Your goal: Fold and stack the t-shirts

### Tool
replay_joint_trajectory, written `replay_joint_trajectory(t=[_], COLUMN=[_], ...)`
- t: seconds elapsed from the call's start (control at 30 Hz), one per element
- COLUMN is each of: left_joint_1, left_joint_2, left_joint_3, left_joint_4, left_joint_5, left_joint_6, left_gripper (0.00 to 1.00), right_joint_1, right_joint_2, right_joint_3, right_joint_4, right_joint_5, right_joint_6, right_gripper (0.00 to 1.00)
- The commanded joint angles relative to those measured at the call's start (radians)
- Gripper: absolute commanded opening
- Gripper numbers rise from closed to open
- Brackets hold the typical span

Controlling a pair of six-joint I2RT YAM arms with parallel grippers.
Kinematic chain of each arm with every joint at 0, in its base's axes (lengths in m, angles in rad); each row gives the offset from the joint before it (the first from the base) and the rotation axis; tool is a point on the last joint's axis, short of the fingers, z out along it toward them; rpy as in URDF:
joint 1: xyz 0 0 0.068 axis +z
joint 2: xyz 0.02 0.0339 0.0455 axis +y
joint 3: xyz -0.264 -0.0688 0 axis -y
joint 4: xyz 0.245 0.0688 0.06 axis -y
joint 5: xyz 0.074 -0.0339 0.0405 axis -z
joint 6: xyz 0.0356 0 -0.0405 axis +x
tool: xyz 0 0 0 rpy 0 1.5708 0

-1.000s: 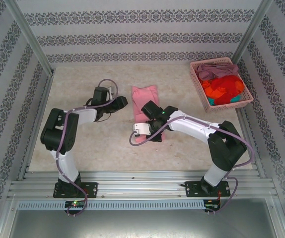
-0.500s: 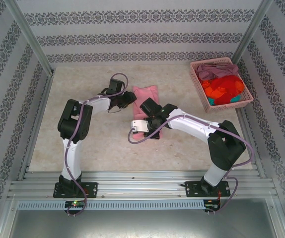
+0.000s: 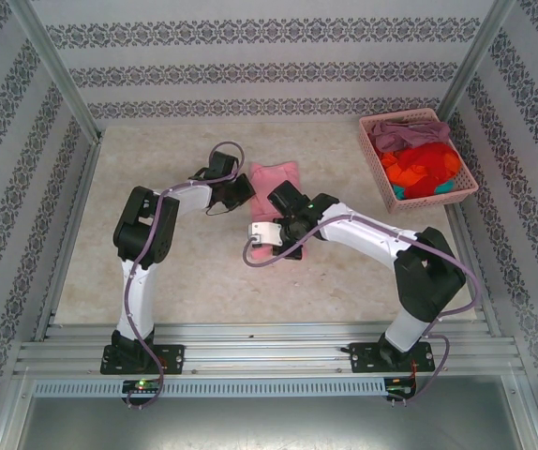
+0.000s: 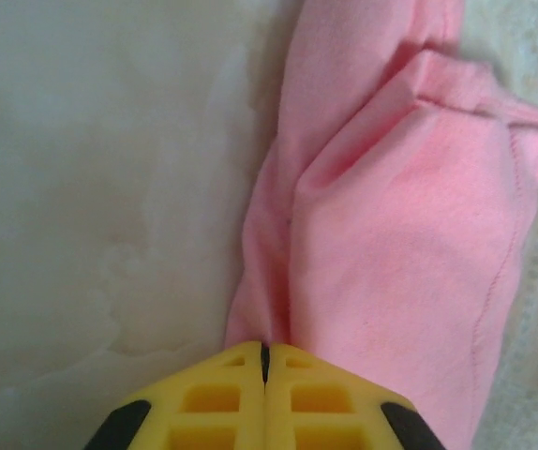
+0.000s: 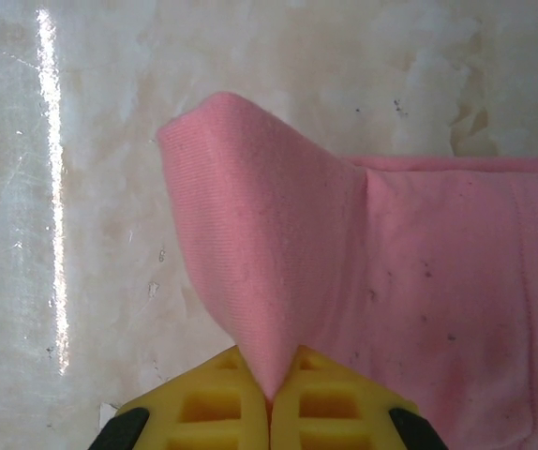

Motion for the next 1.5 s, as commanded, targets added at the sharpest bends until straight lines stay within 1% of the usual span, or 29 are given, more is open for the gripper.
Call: replay_joint_trajectory(t=[0.0,0.23,0.43,0.6,0.83,1.0,1.2,1.33,1.47], left_joint_1=[-0.004,0.020,0.046,0.076,0.110,0.115,0.124,0.128,0.133], left_joint_2=[0.030,0.024,0.034,0.041,0.053,0.075,0.098,0.103,0.103], left_joint_3=[-0.026,-0.083,-0.130,-0.160,-0.177,-0.153,-0.143,-0.148,-0.155], left_joint_4=[-0.010,0.028,0.067,0.067,0.064,0.043,0.044,0.039,0.042], left_joint_5=[0.002,0.018,0.056,0.077,0.091,0.107,0.122,0.125,0.123], left_joint_6=[0.003,0.012,0.013,0.016,0.011,0.040,0.035,0.043,0.045], left_gripper=[0.00,0.00,0.00,0.00,0.00,0.00,0.00,0.00,0.00], right_joint_1=[-0.022,-0.070,-0.121,-0.164,-0.199,-0.207,-0.207,-0.207,-0.210], right_joint_2=[-0.040,0.020,0.106,0.205,0.359,0.446,0.513,0.550,0.602], right_joint_3=[0.023,0.124,0.243,0.376,0.583,0.692,0.772,0.813,0.879], right_joint_4=[0.014,0.017,0.013,-0.002,-0.054,-0.053,0.015,0.066,0.072], right_joint_5=[-0.023,0.002,0.006,0.011,0.052,0.084,0.137,0.150,0.161], right_joint_6=[0.010,-0.033,-0.081,-0.114,-0.153,-0.186,-0.195,-0.199,-0.205], right_gripper=[0.00,0.00,0.00,0.00,0.00,0.00,0.00,0.00,0.00])
